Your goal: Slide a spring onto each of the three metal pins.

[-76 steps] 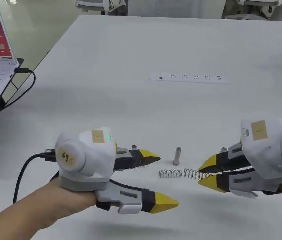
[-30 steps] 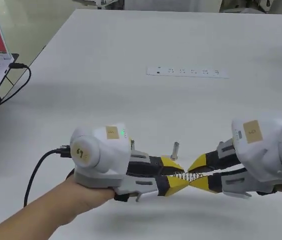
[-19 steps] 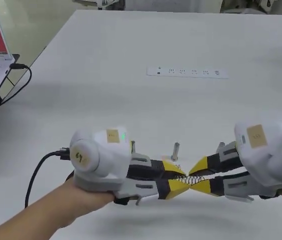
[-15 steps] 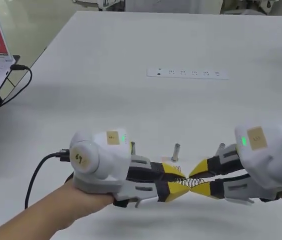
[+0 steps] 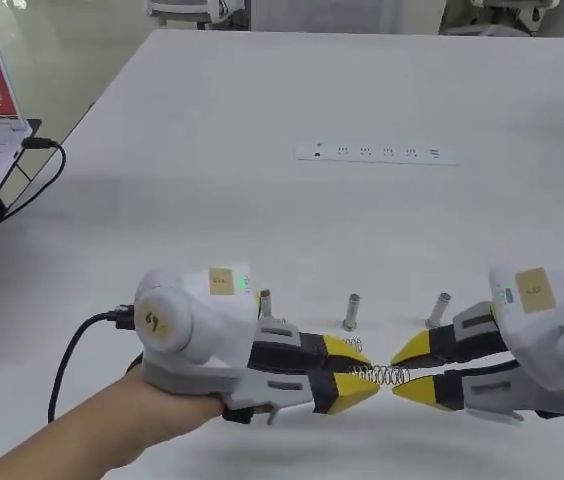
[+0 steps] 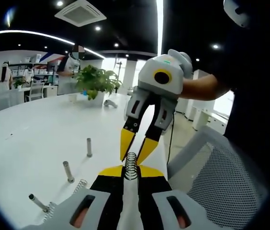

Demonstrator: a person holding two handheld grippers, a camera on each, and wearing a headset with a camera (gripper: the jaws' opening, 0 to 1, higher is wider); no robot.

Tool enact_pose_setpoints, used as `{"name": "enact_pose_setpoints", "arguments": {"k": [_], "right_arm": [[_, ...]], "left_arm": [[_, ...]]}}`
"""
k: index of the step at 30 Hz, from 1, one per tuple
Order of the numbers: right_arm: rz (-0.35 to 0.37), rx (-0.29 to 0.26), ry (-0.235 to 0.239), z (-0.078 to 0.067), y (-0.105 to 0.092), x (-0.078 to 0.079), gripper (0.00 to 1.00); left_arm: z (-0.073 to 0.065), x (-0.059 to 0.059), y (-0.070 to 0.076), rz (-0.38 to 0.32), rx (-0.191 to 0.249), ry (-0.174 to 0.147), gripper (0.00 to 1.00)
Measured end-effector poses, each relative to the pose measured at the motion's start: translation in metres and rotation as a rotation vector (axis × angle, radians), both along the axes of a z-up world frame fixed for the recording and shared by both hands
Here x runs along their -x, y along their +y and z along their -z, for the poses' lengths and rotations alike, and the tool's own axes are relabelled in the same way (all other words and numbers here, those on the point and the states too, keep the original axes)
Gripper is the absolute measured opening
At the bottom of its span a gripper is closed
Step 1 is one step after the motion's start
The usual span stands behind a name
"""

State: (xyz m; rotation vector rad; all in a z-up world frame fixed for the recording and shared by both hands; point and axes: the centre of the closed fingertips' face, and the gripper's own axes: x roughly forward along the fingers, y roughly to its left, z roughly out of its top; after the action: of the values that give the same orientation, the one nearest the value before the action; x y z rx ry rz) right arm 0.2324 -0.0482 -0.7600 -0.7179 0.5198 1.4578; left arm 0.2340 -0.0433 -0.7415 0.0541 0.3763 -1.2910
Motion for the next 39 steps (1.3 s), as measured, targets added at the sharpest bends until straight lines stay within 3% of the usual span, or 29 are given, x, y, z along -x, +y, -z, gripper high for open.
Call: {"name": "enact_pose_setpoints", "arguments": {"k": [21,39], "right_arm": [[-0.063,-0.003,-0.041,-0.019,0.006,0.006,0.08],[-0.078,-0.113,0.002,-0.036,0.025,0.013,0.08]], "left_arm": [[0.014,0.003,0.004,0.008,-0.025,0.010,0.02],[0.024,0.004,0.000,0.024,-0.061,0.014,0.02]]}}
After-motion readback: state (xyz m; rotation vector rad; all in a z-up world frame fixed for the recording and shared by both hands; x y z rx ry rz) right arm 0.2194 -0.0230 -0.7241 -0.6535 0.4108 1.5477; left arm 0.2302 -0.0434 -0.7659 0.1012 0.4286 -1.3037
